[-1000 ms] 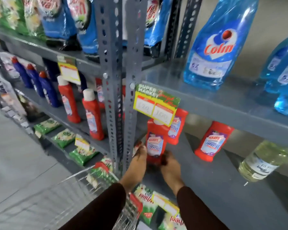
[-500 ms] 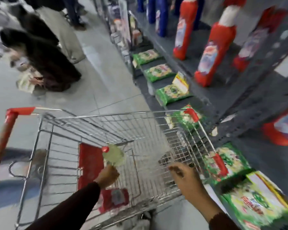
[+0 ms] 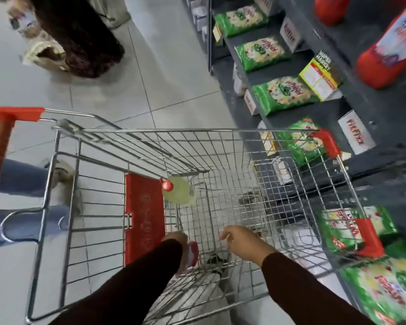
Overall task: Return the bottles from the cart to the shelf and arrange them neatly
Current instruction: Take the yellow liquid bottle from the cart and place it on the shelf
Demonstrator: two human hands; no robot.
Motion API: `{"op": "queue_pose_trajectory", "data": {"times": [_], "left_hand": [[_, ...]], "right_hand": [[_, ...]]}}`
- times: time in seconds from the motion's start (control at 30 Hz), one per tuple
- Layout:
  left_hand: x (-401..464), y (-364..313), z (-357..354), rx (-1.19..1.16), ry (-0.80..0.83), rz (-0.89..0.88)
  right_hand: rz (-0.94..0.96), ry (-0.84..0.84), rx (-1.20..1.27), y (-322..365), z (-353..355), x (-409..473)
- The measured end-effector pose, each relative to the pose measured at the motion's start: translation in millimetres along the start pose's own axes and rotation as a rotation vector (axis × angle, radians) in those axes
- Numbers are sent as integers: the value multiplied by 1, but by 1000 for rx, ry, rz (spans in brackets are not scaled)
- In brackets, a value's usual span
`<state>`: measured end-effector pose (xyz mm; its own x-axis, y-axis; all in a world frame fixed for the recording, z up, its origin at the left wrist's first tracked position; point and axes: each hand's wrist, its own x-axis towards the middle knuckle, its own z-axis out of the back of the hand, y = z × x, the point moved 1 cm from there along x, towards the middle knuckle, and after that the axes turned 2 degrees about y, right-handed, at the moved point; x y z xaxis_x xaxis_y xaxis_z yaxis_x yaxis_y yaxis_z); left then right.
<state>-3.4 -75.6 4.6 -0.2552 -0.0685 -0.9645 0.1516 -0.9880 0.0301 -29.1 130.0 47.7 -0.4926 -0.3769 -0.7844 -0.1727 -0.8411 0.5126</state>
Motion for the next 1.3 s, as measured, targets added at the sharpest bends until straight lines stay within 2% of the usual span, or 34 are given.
{"op": "queue_pose_trajectory", "data": {"times": [0.07,0.23,0.33,0.43,0.53,0.6,0.67,0.73,0.77,0.8,0.93,1.0,1.07,1.17,1.3], "left_hand": [[0,2,7,-63,74,3],[-48,3,59,-41,113,-130],[-92,-4,95,-112,38,-282],[-154,-28,137,-83,-28,-504],[-233,-61,167,-268,89,-768],[-271,-78,177,-556,118,-897],[-312,-105,181,-880,213,-1059],[-368,-146,172,-964,509,-1264],[-397,-169,165,-956,566,-1257],[-423,-190,159,-910,506,-1265],[-517,-263,110,-598,167,-1537],[-560,-298,84,-583,290,-1650],[-606,-327,60,-593,408,-1761],[-672,-365,27,-560,410,-1837],[-744,-398,-5,-432,446,-1935]], "right_hand": [[-2,-34,46,-2,6,-5],[53,-122,130,-1,26,-23],[97,-150,185,-2,43,-50],[118,-109,363,-5,75,-95],[159,-102,536,-11,111,-172],[218,-114,609,-13,124,-227],[276,-241,663,-16,125,-296],[304,-424,717,-25,115,-364],[308,-508,752,-30,108,-397],[322,-593,770,-35,101,-427],[405,-949,729,-30,60,-528],[485,-1143,807,-27,49,-563],[617,-1257,901,-21,40,-595],[805,-1371,1000,-25,40,-643],[872,-1489,947,-30,38,-707]]}}
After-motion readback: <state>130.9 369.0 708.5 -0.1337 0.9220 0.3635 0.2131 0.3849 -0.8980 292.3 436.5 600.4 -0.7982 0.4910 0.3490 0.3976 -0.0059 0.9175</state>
